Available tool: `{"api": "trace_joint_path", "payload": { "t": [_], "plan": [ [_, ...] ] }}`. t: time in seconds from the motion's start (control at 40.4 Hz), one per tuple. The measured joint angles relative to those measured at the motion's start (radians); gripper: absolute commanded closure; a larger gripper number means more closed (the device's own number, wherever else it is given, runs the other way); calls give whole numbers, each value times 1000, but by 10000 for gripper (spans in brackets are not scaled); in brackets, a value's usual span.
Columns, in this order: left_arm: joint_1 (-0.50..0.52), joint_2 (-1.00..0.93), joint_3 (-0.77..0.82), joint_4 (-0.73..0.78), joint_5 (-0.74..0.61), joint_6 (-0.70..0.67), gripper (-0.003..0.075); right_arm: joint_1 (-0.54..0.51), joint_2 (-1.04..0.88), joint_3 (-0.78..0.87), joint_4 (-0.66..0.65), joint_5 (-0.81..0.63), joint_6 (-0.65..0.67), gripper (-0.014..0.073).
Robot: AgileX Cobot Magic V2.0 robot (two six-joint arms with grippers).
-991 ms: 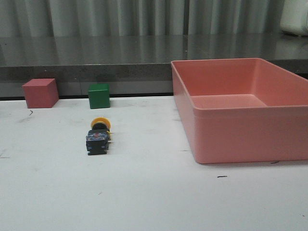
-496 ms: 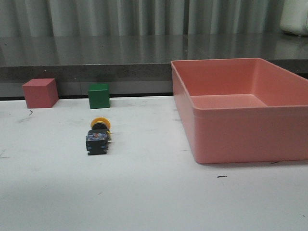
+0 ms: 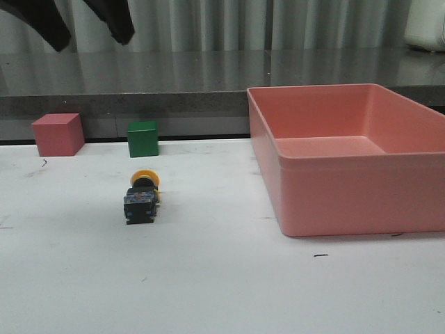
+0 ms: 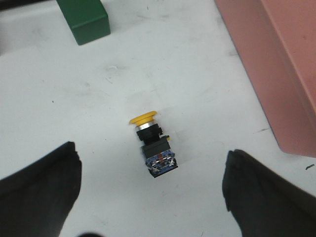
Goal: Place and stand button with both arms
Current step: 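Lower the left gripper over the lying button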
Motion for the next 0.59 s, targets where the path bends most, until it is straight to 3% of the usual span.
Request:
{"api": "trace_joint_path", "payload": {
  "t": [0.595],
  "plan": [
    [-67,379,-243,115,128,-308,153,0,0,0,0,0,0,138]
  ]
}}
